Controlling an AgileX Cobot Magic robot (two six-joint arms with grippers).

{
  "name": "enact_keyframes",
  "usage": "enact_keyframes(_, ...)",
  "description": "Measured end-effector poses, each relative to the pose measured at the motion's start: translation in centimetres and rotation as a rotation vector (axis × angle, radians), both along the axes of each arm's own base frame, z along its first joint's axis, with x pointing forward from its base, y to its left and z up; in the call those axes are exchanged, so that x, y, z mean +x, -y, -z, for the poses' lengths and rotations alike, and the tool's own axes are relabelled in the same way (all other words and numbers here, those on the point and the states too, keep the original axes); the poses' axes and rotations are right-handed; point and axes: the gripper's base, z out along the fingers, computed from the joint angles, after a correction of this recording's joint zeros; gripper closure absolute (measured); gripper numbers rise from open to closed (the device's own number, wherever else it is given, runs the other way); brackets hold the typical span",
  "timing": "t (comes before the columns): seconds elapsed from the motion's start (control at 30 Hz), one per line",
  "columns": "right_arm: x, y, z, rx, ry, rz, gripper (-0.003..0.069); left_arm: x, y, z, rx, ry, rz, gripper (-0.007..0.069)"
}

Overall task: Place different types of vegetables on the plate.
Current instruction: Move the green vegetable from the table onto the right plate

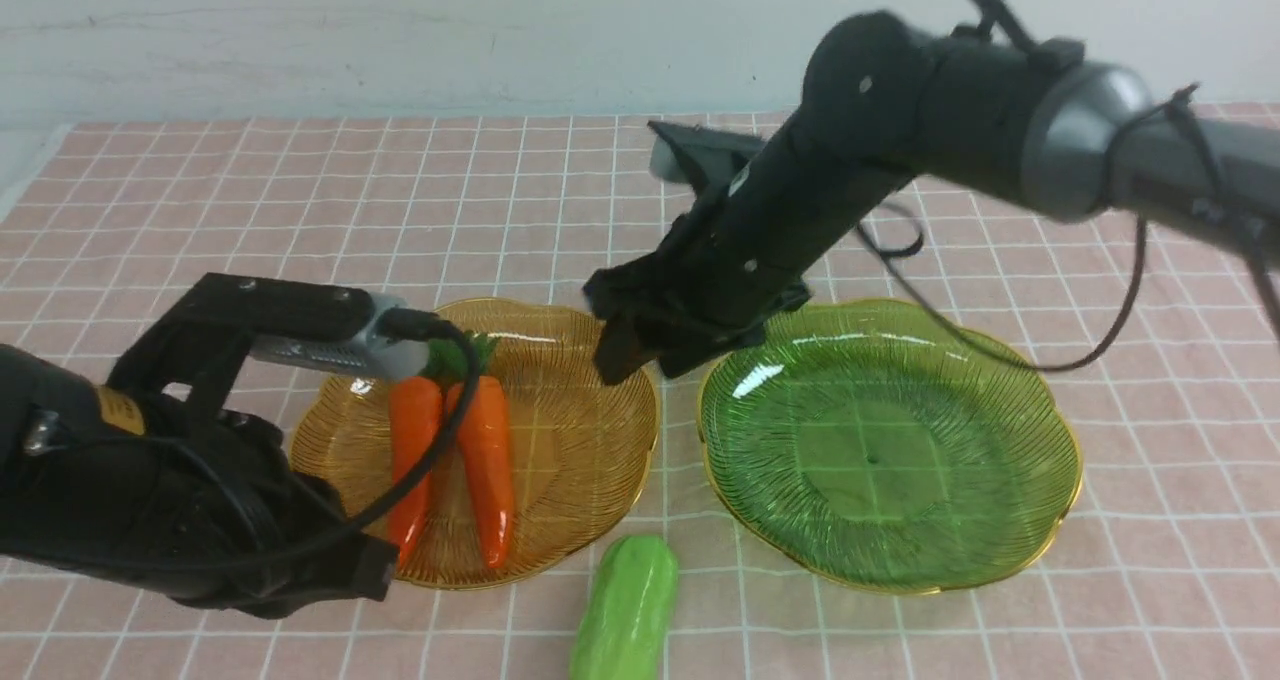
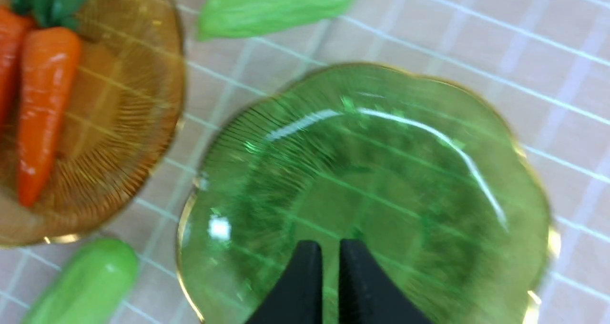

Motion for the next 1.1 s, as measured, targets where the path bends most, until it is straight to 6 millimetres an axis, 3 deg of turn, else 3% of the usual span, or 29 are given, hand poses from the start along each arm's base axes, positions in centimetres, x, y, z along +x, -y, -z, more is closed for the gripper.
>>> enact_keyframes(0.1, -3.0, 2.5, -1.3, -0.011, 0.013, 0.036, 0.0668, 1.2, 2.7, 1.8, 0.113, 0.013, -0.007, 0.059)
enact_keyframes(0.23, -5.5, 4.1, -1.3, -0.001, 0.046, 0.068, 0.0675, 2.1, 4.6, 3.3, 0.141, -0.014, -0.063, 0.0439)
enact_keyframes(0.4, -6.1, 4.3, 0.5, 0.003, 0.026, 0.076, 0.0674, 2.3, 5.0, 5.0, 0.166, -0.072, -0.085, 0.0176)
enact_keyframes(0.57, -6.1, 3.9, 1.0, 0.05, 0.013, 0.083, 0.0674, 2.6, 5.4, 6.3, 0.181, -0.088, -0.086, 0.0067)
enact_keyframes(0.7, -6.2, 3.7, 1.0, 0.075, 0.006, 0.084, 0.0674, 2.8, 5.6, 7.6, 0.194, -0.11, -0.089, 0.0099)
enact_keyframes(0.9, -6.2, 3.7, 1.0, 0.076, 0.005, 0.081, 0.0674, 2.5, 6.0, 8.0, 0.179, -0.173, -0.121, 0.0301)
enact_keyframes(1.0, -6.3, 3.7, 1.0, 0.072, -0.005, 0.077, 0.0674, 2.2, 6.6, 6.4, 0.118, -0.206, -0.115, 0.0322)
enact_keyframes(1.1, -6.3, 3.7, 1.0, 0.066, -0.005, 0.067, 0.0674, 1.9, 8.4, 2.4, -0.025, -0.144, 0.018, 0.0323)
